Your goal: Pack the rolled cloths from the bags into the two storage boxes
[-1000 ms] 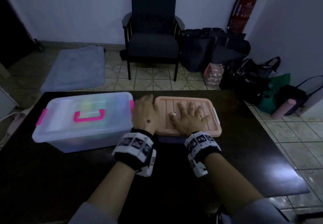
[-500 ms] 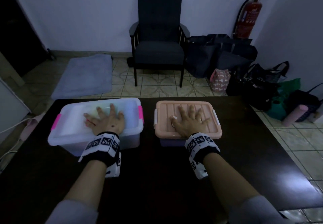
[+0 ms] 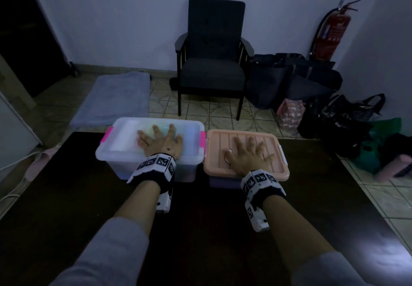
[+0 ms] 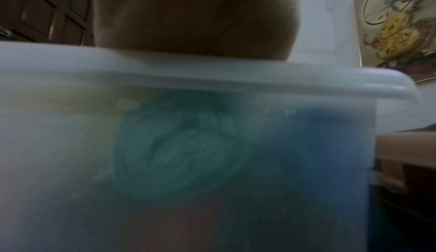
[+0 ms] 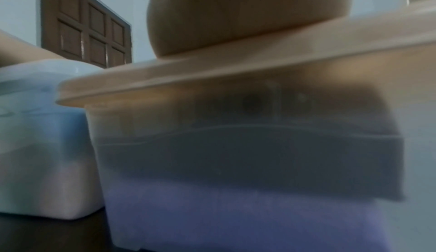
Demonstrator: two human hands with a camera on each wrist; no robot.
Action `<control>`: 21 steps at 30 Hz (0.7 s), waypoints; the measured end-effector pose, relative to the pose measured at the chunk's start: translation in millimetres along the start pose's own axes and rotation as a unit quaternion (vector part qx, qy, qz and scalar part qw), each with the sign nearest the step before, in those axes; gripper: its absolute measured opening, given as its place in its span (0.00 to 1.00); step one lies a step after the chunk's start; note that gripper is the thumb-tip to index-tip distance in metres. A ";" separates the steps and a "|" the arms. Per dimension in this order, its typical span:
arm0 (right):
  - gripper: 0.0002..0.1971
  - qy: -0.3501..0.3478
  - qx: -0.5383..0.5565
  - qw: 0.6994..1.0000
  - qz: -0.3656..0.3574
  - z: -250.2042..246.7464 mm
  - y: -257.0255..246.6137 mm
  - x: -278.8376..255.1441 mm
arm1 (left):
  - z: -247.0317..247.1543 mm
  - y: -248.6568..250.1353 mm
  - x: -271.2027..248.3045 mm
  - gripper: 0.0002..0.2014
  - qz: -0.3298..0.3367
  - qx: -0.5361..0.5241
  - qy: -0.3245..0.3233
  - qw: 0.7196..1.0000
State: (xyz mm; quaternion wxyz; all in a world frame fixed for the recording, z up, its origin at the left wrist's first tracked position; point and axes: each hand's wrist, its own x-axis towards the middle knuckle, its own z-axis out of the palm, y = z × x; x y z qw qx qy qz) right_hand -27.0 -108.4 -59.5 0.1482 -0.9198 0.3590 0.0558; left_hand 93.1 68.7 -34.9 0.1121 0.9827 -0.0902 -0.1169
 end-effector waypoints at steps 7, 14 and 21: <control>0.35 0.001 -0.011 1.000 -0.006 -6.3 -0.3 25.4 | 0.3 12.2 16.0 0.28 -0.005 -0.003 0.006 1.000; 0.34 -0.002 -0.012 1.000 -0.006 -9.0 -1.2 34.5 | 0.4 15.1 24.2 0.28 0.001 -0.006 0.010 1.000; 0.33 0.042 0.033 0.998 -0.036 -13.9 0.4 28.5 | -11.9 5.0 20.2 0.31 0.028 -0.096 0.020 0.995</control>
